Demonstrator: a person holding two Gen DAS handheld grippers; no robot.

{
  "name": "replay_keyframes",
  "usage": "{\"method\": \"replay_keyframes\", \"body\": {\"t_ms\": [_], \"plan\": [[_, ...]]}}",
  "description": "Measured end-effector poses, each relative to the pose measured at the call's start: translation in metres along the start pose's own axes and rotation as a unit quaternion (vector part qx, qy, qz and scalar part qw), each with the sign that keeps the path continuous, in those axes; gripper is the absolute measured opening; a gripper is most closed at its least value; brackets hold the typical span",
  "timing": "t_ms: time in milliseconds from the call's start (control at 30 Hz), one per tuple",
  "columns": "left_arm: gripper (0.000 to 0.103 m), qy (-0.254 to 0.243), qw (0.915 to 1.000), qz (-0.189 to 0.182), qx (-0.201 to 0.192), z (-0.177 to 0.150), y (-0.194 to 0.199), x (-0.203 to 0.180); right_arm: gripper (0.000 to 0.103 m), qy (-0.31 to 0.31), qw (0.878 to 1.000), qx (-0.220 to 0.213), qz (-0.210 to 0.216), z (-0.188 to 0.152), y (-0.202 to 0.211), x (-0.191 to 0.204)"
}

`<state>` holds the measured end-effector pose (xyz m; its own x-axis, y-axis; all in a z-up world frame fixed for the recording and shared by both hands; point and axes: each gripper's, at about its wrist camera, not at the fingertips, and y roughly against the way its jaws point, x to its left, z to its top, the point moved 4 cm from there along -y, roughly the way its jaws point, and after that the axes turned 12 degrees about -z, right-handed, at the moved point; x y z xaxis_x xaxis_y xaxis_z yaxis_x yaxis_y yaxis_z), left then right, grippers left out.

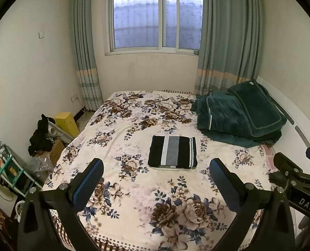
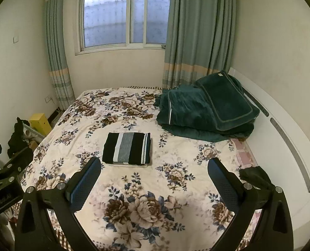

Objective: Fold small clothes

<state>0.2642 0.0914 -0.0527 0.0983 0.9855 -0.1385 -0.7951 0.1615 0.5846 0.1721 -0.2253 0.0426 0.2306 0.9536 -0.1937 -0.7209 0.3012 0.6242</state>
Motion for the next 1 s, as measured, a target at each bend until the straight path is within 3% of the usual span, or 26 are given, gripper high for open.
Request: {"method": "replay_keyframes", "body": {"t_ms": [1000], "plan": [[0.103,-0.003,1.0,0.002,-0.005,0.001,0.003,0.004,0.103,0.0,1.0,-0.006,0.009,0.008,-0.002,0.007]]}}
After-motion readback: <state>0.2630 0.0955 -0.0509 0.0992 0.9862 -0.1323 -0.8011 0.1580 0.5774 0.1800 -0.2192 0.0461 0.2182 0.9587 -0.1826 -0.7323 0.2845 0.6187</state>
